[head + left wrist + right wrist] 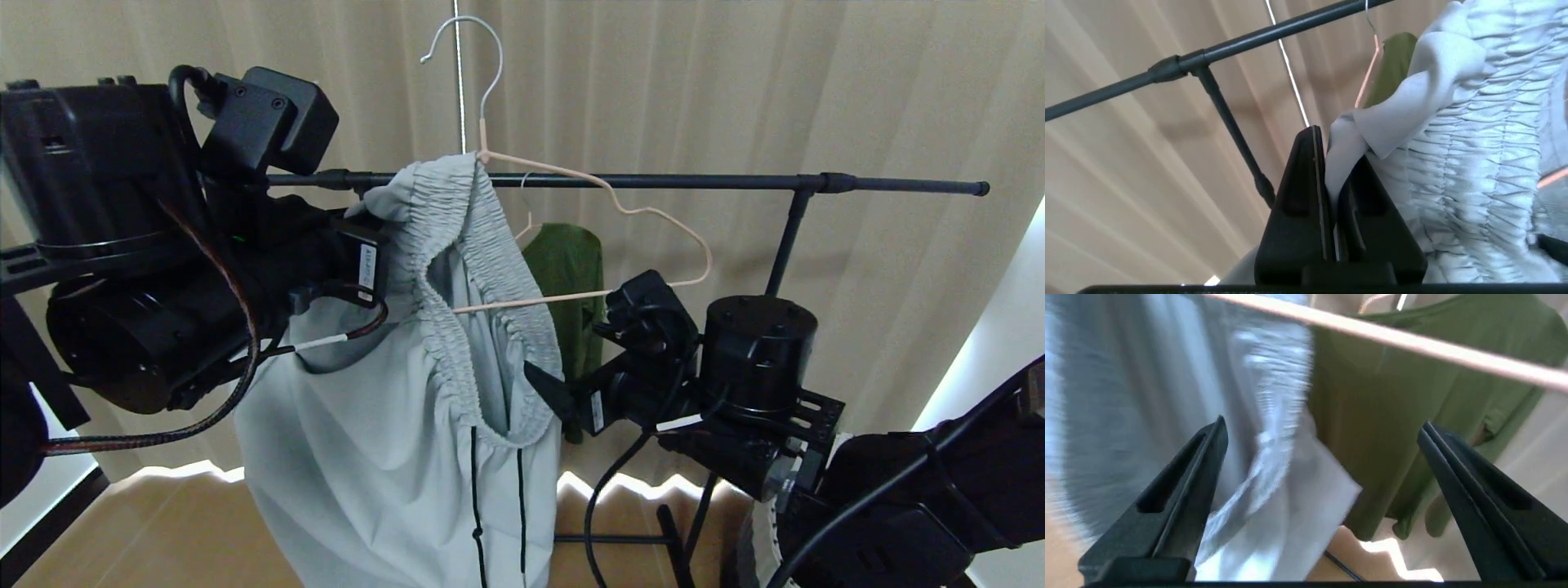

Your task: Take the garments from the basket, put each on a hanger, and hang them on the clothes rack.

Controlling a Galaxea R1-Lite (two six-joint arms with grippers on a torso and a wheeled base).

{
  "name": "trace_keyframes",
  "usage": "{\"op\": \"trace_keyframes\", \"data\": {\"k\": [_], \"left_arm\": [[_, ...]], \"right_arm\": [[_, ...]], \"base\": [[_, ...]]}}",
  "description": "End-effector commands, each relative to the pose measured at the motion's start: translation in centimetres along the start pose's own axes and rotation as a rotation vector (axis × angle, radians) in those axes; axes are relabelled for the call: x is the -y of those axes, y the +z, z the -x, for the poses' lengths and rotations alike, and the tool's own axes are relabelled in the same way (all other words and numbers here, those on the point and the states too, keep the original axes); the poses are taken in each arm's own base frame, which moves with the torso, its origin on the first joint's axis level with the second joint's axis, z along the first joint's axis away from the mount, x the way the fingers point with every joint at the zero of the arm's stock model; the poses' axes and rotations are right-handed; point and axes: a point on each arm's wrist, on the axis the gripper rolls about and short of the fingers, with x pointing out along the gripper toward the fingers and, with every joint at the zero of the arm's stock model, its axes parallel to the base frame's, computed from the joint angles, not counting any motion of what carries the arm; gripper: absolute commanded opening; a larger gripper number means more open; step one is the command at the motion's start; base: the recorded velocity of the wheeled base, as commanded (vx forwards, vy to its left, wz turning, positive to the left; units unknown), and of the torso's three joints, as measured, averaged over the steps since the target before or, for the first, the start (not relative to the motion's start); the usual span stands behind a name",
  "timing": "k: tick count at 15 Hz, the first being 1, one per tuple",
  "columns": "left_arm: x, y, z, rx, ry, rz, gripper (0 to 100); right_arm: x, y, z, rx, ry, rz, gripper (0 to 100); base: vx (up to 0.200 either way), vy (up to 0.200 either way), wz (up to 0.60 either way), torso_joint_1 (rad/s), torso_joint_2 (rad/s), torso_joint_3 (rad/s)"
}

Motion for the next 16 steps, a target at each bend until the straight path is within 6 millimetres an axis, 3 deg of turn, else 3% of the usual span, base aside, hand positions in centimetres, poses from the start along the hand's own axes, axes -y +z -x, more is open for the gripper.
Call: {"op": "trace_keyframes", "data": {"k": [1, 2, 3, 11, 13, 16], "left_arm": [[-0.1, 0.1, 0.0, 0.002, 0.005, 0.000, 0], [-0.2, 0.1, -0.1, 0.004, 0.010, 0.001, 0], [-0.3, 0.0, -0.3, 0.001, 0.014, 0.001, 0], [-0.4, -1.4, -0.1, -0.045, 0.017, -0.028, 0], [-0.8, -2.5, 0.7, -0.075, 0.021, -0.095, 0], [-1.2, -4.3, 0.9, -0.098, 0.041, -0.175, 0]], "right_arm": [[0.4, -0.7, 0.2, -0.024, -0.015, 0.001, 100], [0.9, -0.8, 0.6, -0.017, -0.027, -0.001, 100], [1.2, -0.9, 0.9, -0.014, -0.034, -0.001, 0], [6.6, -0.4, 2.6, 0.016, -0.198, -0.025, 0], [9.4, 0.1, 3.0, 0.033, -0.279, -0.001, 0], [10.2, 0.9, 3.3, 0.061, -0.304, 0.007, 0]], "base": [[0.000, 0.000, 0.00, 0.000, 0.00, 0.000], [0.000, 0.000, 0.00, 0.000, 0.00, 0.000], [0.000, 0.000, 0.00, 0.000, 0.00, 0.000], [0.000, 0.000, 0.00, 0.000, 0.00, 0.000], [0.000, 0.000, 0.00, 0.000, 0.00, 0.000], [0.000, 0.000, 0.00, 0.000, 0.00, 0.000]]}}
